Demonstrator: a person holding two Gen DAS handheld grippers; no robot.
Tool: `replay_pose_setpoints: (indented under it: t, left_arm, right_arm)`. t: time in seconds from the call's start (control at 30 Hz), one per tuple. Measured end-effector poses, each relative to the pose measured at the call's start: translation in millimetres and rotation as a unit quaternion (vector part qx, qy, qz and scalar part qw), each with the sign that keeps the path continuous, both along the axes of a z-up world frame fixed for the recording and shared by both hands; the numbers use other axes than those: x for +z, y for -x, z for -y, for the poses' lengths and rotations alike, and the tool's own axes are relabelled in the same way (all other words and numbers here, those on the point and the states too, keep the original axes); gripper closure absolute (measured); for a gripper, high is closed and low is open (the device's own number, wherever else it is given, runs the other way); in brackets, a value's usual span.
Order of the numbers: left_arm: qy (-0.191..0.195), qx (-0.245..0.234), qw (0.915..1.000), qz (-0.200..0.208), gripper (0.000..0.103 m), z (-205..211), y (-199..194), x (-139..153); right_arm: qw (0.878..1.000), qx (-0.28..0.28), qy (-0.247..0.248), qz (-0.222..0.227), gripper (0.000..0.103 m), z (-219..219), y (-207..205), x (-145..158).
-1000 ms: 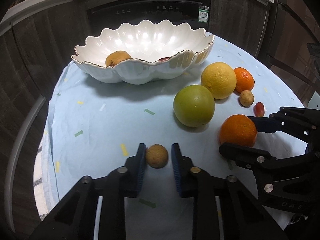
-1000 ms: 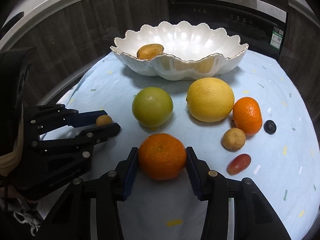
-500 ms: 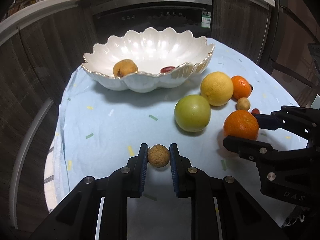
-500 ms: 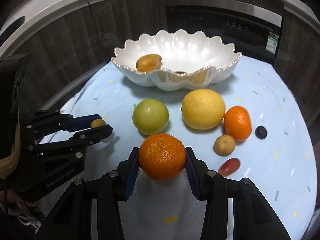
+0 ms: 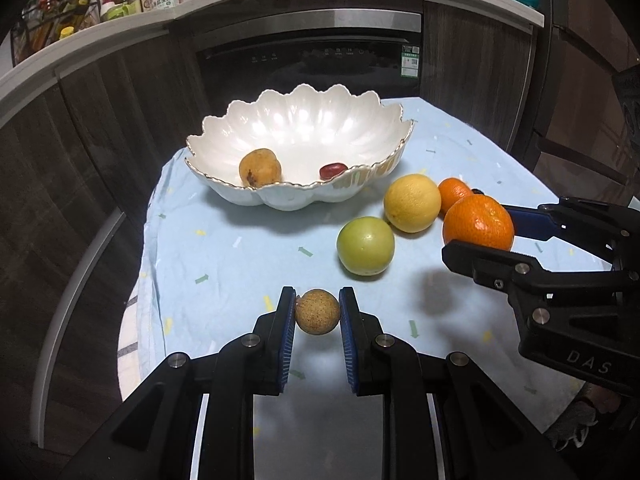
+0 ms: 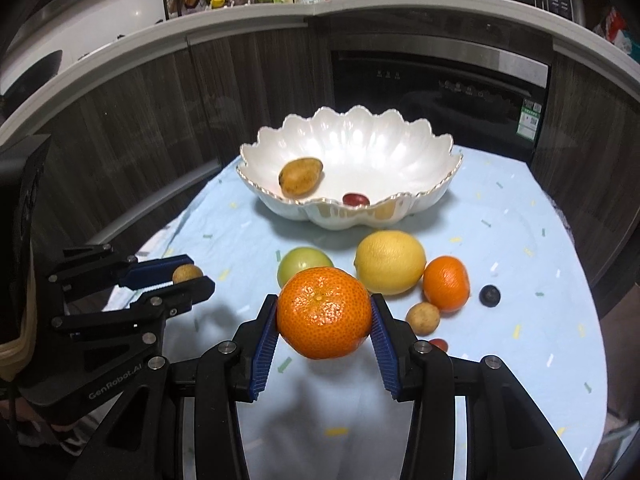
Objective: Organize fruits
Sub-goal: 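Carry the brown fruit with the left gripper while the right gripper lifts the orange toward the bowl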
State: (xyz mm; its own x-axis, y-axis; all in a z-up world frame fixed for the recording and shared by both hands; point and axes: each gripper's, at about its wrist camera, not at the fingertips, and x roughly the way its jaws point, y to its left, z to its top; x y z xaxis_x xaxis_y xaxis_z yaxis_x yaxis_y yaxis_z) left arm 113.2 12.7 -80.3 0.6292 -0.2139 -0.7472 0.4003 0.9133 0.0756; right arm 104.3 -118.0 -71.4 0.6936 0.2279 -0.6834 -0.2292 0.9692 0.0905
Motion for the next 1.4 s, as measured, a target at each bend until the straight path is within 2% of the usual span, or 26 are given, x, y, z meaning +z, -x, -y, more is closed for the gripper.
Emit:
replay_pose_setpoints:
  t: [0.37, 0.9, 1.13, 1.4]
  left_arm:
    - [0.006, 0.007, 0.9998, 0.019, 0.081, 10, 0, 30]
    - [0.017, 0.011, 0.999, 0.041, 0.081, 29, -47, 64]
    - [0.024, 0.014, 0.9988, 0.04, 0.081, 32, -72, 68]
    - [0.022, 0.015, 0.999, 0.037, 0.081, 34, -96, 63]
  right_arm:
    - [1.0, -0.01, -0.009, 0.025, 0.058, 10, 1, 27]
    - [0.998, -0.03, -0.007, 0.058, 0.058, 35, -43, 64]
    - [0.998, -0.029, -0.001, 0.064, 0.058, 40, -67, 71]
    - [0.998, -0.029, -0.001, 0.055, 0.058, 44, -92, 66]
